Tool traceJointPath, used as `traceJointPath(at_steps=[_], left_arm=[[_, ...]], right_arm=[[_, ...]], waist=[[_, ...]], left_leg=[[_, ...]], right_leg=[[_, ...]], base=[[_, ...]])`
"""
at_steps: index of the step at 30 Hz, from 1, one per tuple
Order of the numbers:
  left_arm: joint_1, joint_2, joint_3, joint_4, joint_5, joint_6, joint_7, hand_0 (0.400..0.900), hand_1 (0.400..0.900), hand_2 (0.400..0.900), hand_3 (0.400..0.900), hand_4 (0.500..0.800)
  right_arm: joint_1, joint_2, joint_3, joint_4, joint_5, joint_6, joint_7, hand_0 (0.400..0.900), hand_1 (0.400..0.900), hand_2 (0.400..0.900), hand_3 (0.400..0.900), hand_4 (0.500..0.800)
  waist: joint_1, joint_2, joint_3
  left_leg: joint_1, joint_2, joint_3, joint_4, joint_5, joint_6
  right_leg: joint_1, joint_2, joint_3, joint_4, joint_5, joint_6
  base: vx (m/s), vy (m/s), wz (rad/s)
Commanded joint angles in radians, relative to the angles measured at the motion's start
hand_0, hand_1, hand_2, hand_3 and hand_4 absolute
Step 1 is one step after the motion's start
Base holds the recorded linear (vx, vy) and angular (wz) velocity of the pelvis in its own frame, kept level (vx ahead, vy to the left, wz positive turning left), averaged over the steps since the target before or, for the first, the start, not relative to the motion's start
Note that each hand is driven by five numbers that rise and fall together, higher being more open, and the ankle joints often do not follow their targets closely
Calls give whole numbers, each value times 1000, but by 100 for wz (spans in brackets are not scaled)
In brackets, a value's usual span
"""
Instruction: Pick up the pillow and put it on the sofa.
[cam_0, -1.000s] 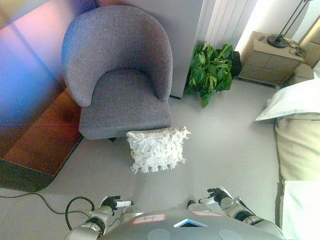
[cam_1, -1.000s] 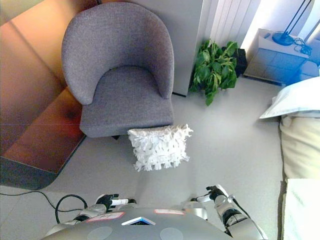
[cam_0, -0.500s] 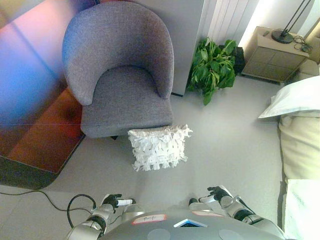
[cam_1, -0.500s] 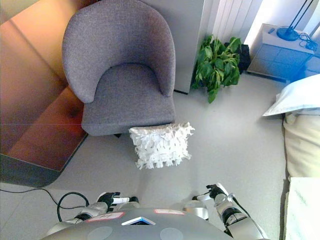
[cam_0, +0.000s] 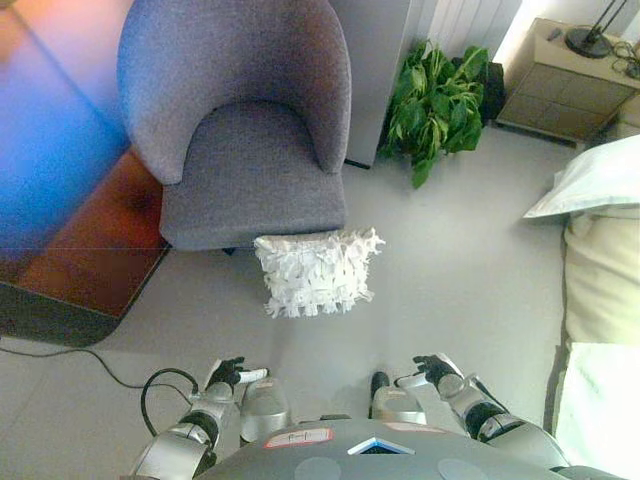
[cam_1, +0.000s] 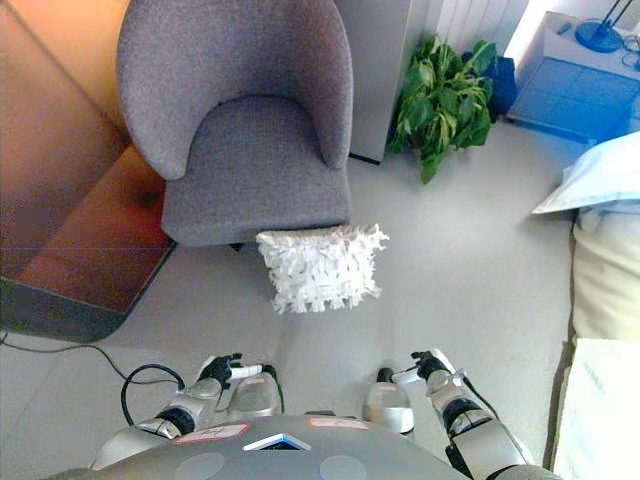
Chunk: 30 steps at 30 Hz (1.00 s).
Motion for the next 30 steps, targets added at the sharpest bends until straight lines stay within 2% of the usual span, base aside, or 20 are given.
traceJointPath(at_steps=[1, 3, 5, 6, 8, 9, 10, 11, 12, 14, 15, 17, 19, 20, 22, 23, 24, 26, 30], left_arm=[[15, 36, 30, 5, -47, -36, 18, 900, 900, 900, 900, 800], [35, 37, 48, 12, -59, -49, 13, 900, 900, 900, 900, 800], [54, 32, 67, 19, -78, -71, 9, 900, 900, 900, 900, 800], [57, 30, 79, 22, -88, -78, 6, 900, 900, 900, 900, 800], [51, 36, 96, 30, -82, -95, 14, 900, 900, 900, 900, 800], [47, 48, 99, 18, -57, -81, 16, 900, 900, 900, 900, 800], [43, 58, 99, 14, -29, -82, 9, 900, 900, 900, 900, 800], [34, 69, 94, 2, -19, -70, 3, 900, 900, 900, 900, 800], [10, 97, 80, -25, -14, -37, -18, 900, 900, 900, 900, 800], [-26, 116, 54, -23, -2, -26, -44, 900, 900, 900, 900, 800], [-38, 120, 44, -20, 9, -28, -45, 900, 900, 900, 900, 800], [-62, 126, 16, -19, 10, -16, -33, 900, 900, 900, 900, 800], [-105, 131, -12, -13, -10, -2, -14, 900, 900, 900, 900, 800], [-119, 130, -17, -16, -11, 3, -7, 900, 900, 900, 900, 800], [-154, 128, -29, -30, -19, 14, 13, 900, 900, 900, 900, 800], [-164, 124, -31, -32, -21, 14, 23, 900, 900, 900, 900, 800], [-170, 123, -29, -30, -21, 12, 29, 900, 900, 900, 900, 800], [-161, 119, -36, -20, -19, 0, 48, 900, 900, 900, 900, 800], [-108, 107, -22, 10, -11, -22, 79, 900, 900, 900, 900, 800]], right_arm=[[11, -42, 8, 5, -50, -28, -1, 900, 900, 900, 900, 800], [20, -44, 10, 12, -48, -44, -1, 900, 900, 900, 900, 800], [24, -44, 4, 18, -55, -64, 1, 900, 900, 900, 900, 800], [20, -37, -2, 28, -73, -77, -2, 900, 900, 900, 900, 800], [18, -25, -7, 35, -74, -86, -9, 900, 900, 900, 900, 800], [18, -20, -15, 28, -65, -74, -9, 900, 900, 900, 900, 800], [24, -15, -23, 18, -66, -63, -13, 900, 900, 900, 900, 800], [22, -17, -25, 8, -77, -50, -2, 900, 900, 900, 900, 800], [16, -19, -21, -3, -89, -37, 12, 900, 900, 900, 900, 800], [12, -19, -30, -6, -75, -52, 1, 900, 900, 900, 900, 800], [10, -20, -36, -10, -79, -62, -7, 900, 900, 900, 900, 800], [-2, -20, -19, -17, -74, -63, -19, 900, 900, 900, 900, 800], [-31, -16, 1, -5, -63, -73, -33, 900, 900, 900, 900, 800], [-45, -14, 7, -1, -64, -81, -36, 900, 900, 900, 900, 800], [-90, -13, 22, -5, -73, -88, -49, 900, 900, 900, 900, 800], [-110, -15, 29, -11, -87, -78, -46, 900, 900, 900, 900, 800], [-124, -14, 31, -13, -101, -68, -44, 900, 900, 900, 900, 800], [-135, -9, 45, -22, -124, -44, -60, 900, 900, 900, 900, 800], [-131, -5, 53, -21, -224, -12, -117, 900, 900, 900, 900, 800]], waist=[[44, 41, 50], [63, 46, 50], [70, 55, 41], [72, 56, 32], [83, 48, 17], [88, 37, 8], [94, 29, -1], [98, 20, -11], [100, 3, -22], [95, 4, -28], [91, 5, -28], [72, 14, -28], [55, 24, -19], [52, 26, -13], [39, 19, 11], [30, 4, 27], [24, -8, 36], [15, -21, 47], [20, -36, 39]], left_leg=[[-64, -7, 30, -214, 197, -10], [-98, 6, 36, -265, 236, -22], [-108, 29, 80, -239, 235, -21], [-100, 36, 103, -221, 204, -9], [-102, 37, 89, -184, 163, 12], [-123, 46, 94, -93, 128, 26], [-168, 49, 79, -10, 114, 25], [-178, 41, 79, 28, 85, 46], [-163, 23, 95, 22, 56, 77], [-126, -8, 90, -4, 22, 108], [-106, -22, 84, -17, 9, 117], [-60, -36, 74, -49, -10, 129], [-25, -30, 64, -61, -18, 125], [-13, -26, 63, -62, -22, 121], [7, -9, 62, -54, -38, 102], [24, -4, 53, -47, -75, 85], [17, -1, 57, -35, -83, 84], [32, 24, 27, -15, -129, 68], [43, 76, -32, 48, -168, 51]], right_leg=[[131, 137, -73, 38, -118, -34], [185, 127, -79, 38, -161, -24], [228, 103, -90, 60, -211, -12], [240, 81, -96, 79, -224, 1], [259, 46, -92, 117, -252, 23], [278, 27, -103, 149, -267, 29], [300, 12, -108, 169, -274, 38], [301, -14, -101, 196, -243, 40], [277, -80, -107, 293, -101, 61], [206, -114, -101, 423, -1, 66], [170, -123, -94, 455, 26, 63], [77, -108, -78, 474, 9, 50], [-22, -75, -99, 386, -43, 30], [-54, -74, -104, 350, -34, 27], [-169, -94, -105, 236, 49, 36], [-221, -125, -97, 175, 121, 62], [-249, -144, -93, 114, 182, 74], [-282, -175, -65, 21, 244, 96], [-244, -178, -52, 64, 201, 105]], base=[[567, 269, -28], [540, 291, -26], [533, 338, -19], [531, 342, -17], [527, 297, -8], [514, 230, 2], [496, 216, 6], [461, 238, 12], [390, 228, 16], [374, 230, 28], [388, 181, 30], [298, 48, 21], [157, -140, 19], [60, -263, 21], [25, -341, 32], [38, -360, 40], [109, -409, 53], [184, -403, 58], [265, -388, 48]])
